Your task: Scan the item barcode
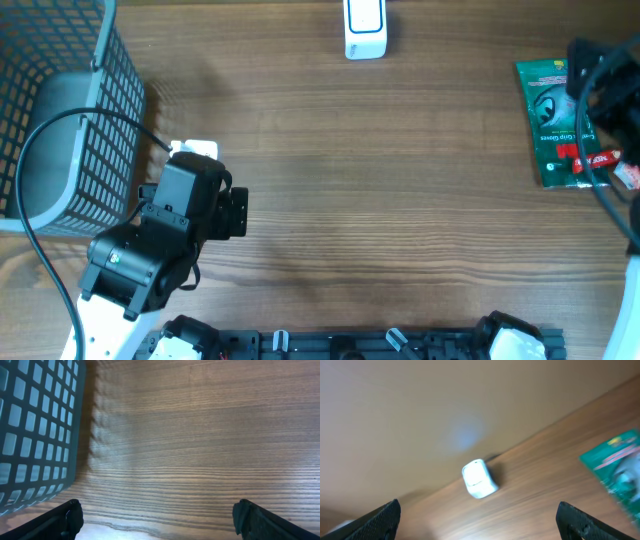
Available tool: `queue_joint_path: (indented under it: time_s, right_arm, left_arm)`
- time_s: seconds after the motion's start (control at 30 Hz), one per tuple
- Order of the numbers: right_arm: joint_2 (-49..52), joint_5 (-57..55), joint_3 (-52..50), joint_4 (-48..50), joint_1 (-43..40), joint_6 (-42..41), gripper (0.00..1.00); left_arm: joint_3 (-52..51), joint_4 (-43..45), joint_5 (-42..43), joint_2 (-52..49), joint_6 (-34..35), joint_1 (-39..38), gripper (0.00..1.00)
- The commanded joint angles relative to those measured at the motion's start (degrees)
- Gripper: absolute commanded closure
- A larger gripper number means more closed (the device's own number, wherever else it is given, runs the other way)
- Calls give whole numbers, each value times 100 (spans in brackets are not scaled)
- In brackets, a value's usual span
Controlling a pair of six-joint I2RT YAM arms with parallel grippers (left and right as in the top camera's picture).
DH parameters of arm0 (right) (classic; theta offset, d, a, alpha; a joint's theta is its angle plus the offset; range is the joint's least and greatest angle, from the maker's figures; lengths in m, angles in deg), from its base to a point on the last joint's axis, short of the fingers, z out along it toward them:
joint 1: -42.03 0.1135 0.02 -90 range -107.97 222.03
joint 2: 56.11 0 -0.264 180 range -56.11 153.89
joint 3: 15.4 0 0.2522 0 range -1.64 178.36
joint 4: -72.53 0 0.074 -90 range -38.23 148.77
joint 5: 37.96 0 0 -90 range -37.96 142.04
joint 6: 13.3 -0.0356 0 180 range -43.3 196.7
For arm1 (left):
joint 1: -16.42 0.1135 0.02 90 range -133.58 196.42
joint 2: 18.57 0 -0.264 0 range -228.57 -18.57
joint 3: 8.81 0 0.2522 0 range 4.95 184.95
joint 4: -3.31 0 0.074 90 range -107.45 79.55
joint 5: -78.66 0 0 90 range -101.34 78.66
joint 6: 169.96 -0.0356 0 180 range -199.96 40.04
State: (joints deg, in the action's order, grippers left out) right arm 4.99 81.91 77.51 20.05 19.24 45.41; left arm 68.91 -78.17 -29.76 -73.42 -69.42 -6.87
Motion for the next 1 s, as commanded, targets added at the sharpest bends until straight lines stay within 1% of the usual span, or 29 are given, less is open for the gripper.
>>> queue_joint_path:
  time_s: [0.0,0.03,0.13,0.17,0.27,0.3,0.37,0.47,0.5,0.6,0.7,0.73,0.8,0.97]
  right_arm:
    - [-369,44,17,-286,17,-1624,0]
    - [-448,-94,17,-334,17,-1694,0]
    - [-557,35,17,-629,17,-1700,0]
    - [-575,153,17,-730,17,-1537,0]
    - [-570,535,15,-922,17,-404,0]
    - [-564,531,13,-1008,17,212,0]
    - [-557,529,11,-1156,26,881,0]
    - [-741,461,-31,-1121,98,1305,0]
    - [-881,431,-107,-981,192,1412,0]
    - [-1510,313,-708,-44,796,2013,0]
    - [-2406,-103,-1744,925,1504,2472,0]
    - [-2579,-114,-1952,1084,1585,2476,0]
    - [-3158,-188,-2684,1722,1735,2524,0]
    - [-4625,-164,-4638,3639,1738,2476,0]
  left_arm:
    - [0,17,-52,9,-70,-7,0]
    - [0,17,-52,9,-70,-7,0]
    - [0,17,-52,9,-70,-7,0]
    - [0,17,-52,9,-70,-7,0]
    - [0,17,-52,9,-70,-7,0]
    - [0,17,-52,9,-70,-7,0]
    - [0,17,-52,9,-70,-7,0]
    - [0,17,-52,9,-70,-7,0]
    - [0,17,-52,9,-70,-7,0]
    - [0,17,-52,9,-70,-7,0]
    - [0,17,-52,9,-70,-7,0]
    - [0,17,-52,9,-70,-7,0]
    - [0,17,-52,9,-70,-7,0]
    - [0,17,-52,9,-70,-7,0]
